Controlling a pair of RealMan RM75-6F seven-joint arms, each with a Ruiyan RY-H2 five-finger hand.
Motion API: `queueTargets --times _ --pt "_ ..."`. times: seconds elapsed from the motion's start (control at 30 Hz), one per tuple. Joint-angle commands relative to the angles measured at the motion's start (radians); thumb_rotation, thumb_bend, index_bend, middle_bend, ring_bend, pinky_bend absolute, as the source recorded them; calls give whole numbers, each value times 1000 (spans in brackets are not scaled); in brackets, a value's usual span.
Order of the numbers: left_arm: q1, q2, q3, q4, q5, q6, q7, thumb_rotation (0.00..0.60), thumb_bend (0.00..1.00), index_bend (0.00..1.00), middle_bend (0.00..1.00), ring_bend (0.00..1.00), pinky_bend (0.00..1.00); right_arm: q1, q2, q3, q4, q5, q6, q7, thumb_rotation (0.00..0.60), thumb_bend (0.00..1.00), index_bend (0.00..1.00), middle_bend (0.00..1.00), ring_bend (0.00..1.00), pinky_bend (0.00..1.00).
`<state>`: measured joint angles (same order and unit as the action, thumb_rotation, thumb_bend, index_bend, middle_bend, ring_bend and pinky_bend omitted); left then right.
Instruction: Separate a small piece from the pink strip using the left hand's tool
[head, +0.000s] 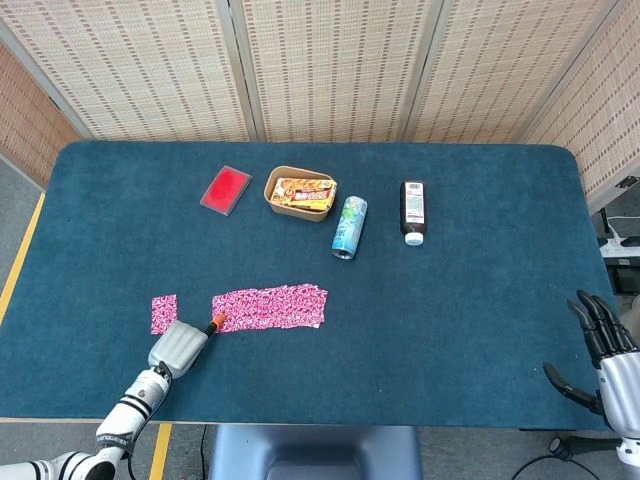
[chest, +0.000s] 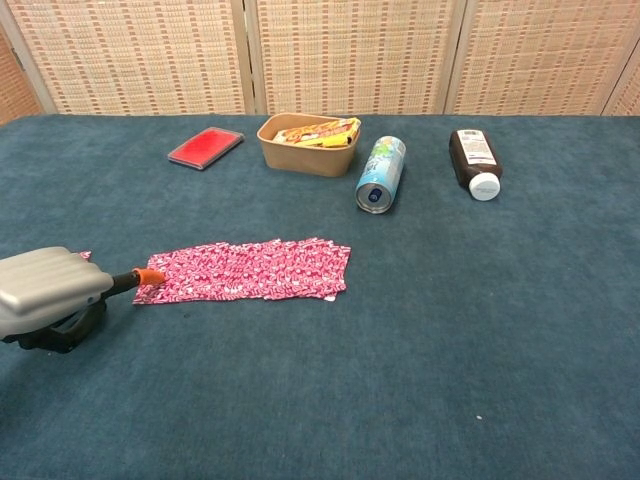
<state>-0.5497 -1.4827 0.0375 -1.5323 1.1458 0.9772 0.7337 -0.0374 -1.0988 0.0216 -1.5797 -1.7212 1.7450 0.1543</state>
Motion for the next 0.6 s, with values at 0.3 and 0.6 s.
queueTargets --times 0.3,0.6 --pt "-30 8 -18 7 -62 -25 18 600 842 0 708 654 656 1 3 -1 -4 3 -5 0 600 188 0 0 0 210" --pt "-87 0 -63 60 -194 -79 45 600 841 0 709 654 656 3 13 -6 -12 4 -17 6 600 189 0 0 0 210"
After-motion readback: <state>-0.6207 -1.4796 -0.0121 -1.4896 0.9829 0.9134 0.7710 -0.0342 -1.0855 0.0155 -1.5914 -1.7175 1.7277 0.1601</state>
